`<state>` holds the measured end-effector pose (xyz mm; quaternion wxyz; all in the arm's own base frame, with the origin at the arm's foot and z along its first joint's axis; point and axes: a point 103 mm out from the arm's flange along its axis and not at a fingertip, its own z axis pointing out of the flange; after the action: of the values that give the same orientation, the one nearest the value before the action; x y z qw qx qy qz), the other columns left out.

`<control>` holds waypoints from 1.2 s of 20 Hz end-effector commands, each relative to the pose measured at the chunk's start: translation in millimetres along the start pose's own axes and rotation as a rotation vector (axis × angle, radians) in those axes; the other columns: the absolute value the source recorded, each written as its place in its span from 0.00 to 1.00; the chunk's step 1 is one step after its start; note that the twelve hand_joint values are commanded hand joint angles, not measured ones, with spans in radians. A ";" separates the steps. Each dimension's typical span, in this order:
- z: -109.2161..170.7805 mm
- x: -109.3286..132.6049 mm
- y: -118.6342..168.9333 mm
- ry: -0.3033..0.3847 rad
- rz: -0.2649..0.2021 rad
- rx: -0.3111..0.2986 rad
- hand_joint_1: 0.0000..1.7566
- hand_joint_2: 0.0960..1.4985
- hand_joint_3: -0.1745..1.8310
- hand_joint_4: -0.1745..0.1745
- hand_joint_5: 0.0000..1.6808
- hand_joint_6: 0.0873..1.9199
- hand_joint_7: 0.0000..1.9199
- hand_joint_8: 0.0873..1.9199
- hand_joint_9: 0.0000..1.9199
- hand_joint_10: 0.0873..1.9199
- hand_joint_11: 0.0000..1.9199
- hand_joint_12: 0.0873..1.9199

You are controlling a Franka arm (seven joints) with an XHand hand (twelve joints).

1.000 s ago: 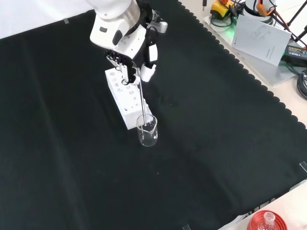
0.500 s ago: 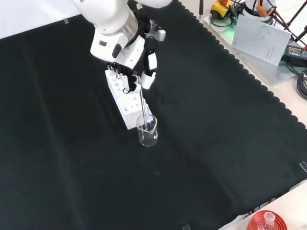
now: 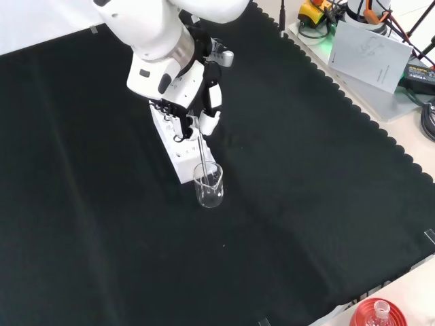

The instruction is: Stir in the beaker to the left of the white test tube rack with the glass rod.

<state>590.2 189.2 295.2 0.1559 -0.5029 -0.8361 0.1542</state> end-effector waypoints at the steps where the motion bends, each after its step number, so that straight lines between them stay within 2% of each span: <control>1: 0.7 -14.8 -4.0 -0.001 0.025 0.010 0.67 0.45 0.42 0.00 0.67 0.45 0.77 0.21 0.89 0.01 0.81 0.37; 5: 5.4 -16.1 -10.9 -0.010 0.035 0.017 0.67 0.45 0.42 0.00 0.67 0.45 0.77 0.21 0.89 0.01 0.81 0.37; 13: 12.0 -0.4 -18.3 -0.011 0.029 0.016 0.67 0.45 0.42 0.00 0.67 0.45 0.77 0.21 0.89 0.01 0.81 0.37; 18: 10.6 17.7 -13.2 -0.017 0.017 0.018 0.67 0.45 0.42 0.00 0.67 0.45 0.77 0.21 0.89 0.01 0.81 0.37; 24: 10.9 19.7 -6.5 -0.015 0.012 0.027 0.67 0.45 0.42 0.00 0.67 0.45 0.77 0.21 0.89 0.01 0.81 0.37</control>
<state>570.2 196.0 293.2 0.1523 -0.5072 -0.8317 0.1668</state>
